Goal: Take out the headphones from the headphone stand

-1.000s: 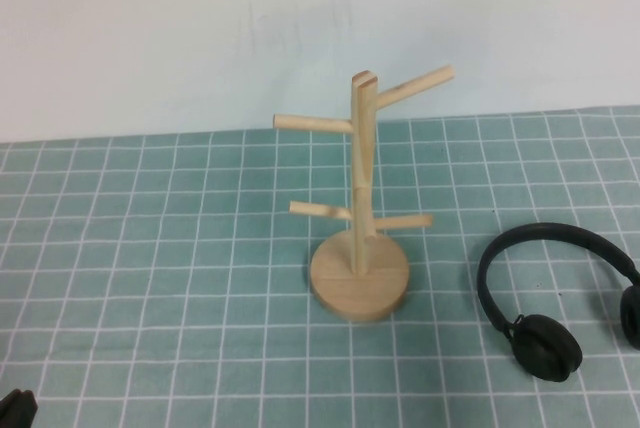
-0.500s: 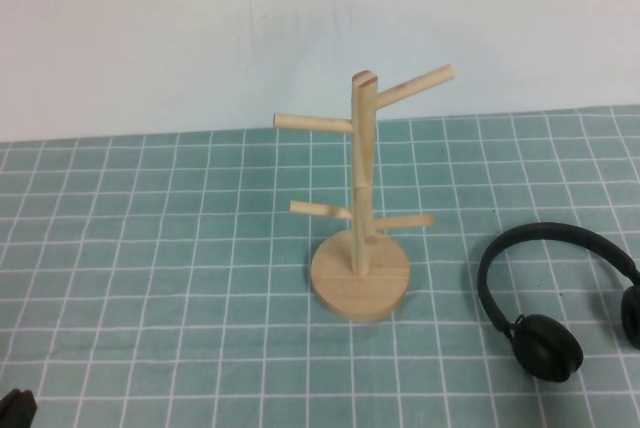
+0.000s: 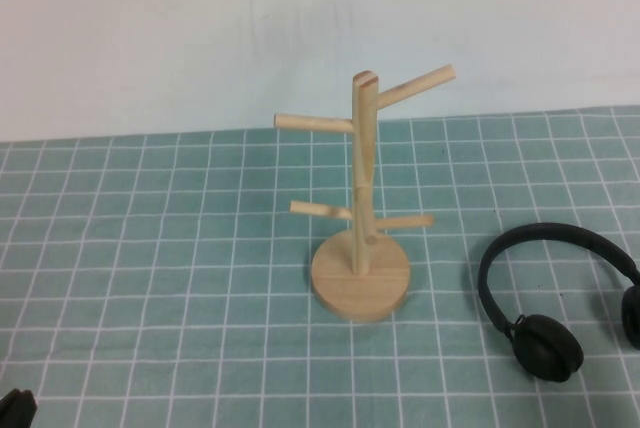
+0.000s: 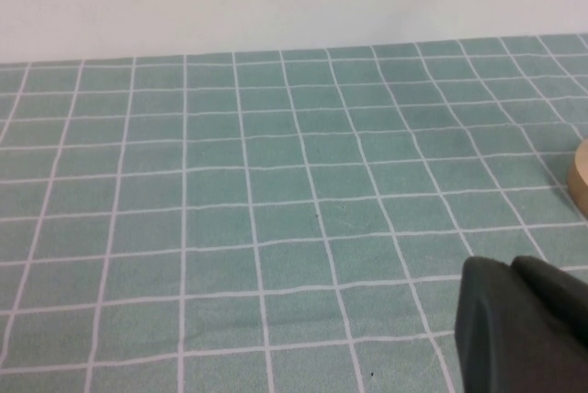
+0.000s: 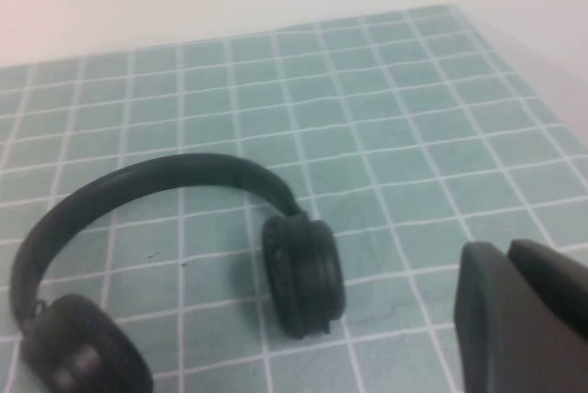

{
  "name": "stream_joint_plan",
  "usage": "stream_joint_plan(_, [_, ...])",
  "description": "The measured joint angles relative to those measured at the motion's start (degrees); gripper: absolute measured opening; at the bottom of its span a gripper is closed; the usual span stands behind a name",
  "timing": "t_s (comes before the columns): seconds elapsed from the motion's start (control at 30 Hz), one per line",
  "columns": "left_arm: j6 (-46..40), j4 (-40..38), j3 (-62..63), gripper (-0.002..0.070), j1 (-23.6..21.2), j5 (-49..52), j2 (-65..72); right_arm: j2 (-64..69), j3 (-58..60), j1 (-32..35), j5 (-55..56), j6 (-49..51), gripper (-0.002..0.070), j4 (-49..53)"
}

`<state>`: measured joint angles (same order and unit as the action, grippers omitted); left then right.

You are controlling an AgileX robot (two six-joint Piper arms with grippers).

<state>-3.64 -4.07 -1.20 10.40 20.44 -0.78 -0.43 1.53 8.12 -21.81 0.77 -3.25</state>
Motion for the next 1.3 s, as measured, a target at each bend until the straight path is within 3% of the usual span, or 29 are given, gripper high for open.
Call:
stream_joint_plan(0.37, [0.0, 0.0, 0.0, -0.0006, 0.0, 0.0, 0.0, 0.0, 0.0, 3.7, 0.0, 7.2, -0.0006, 3.9])
stream_joint_plan(1.3, [0.0, 0.0, 0.0, -0.0006, 0.0, 0.0, 0.0, 0.0, 0.0, 4.0, 0.0, 7.8, -0.0006, 5.2])
